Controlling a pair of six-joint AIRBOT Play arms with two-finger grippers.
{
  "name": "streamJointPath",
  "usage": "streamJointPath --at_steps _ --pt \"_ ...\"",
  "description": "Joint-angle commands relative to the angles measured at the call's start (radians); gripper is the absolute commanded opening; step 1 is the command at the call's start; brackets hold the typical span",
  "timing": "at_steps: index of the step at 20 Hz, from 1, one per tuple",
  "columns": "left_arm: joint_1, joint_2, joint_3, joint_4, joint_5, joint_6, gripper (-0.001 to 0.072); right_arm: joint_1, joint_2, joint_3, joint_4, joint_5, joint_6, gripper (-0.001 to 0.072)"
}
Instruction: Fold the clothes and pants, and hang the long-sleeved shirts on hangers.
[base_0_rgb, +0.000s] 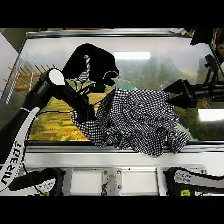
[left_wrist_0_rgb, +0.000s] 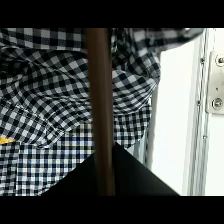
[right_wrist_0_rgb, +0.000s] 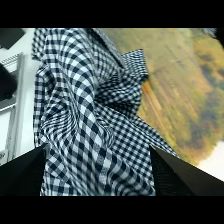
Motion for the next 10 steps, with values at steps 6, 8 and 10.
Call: streamJointPath --at_steps 6,8,10 --pt "0.000 -0.001 0.001 0.000 0.000 0.001 0.0010 0.132 -0.082 -0.002 0.008 0.001 -0.051 0.0689" --pt "0.000 -0.001 0.001 -0.001 0.000 0.001 0.0010 0.147 -0.082 -0.002 0.008 0.000 -0.051 0.0689" --pt "0.000 -0.001 0.001 -0.001 0.000 0.001 0.0010 0.158 -0.083 -0.002 0.008 0.000 -0.050 0.0689"
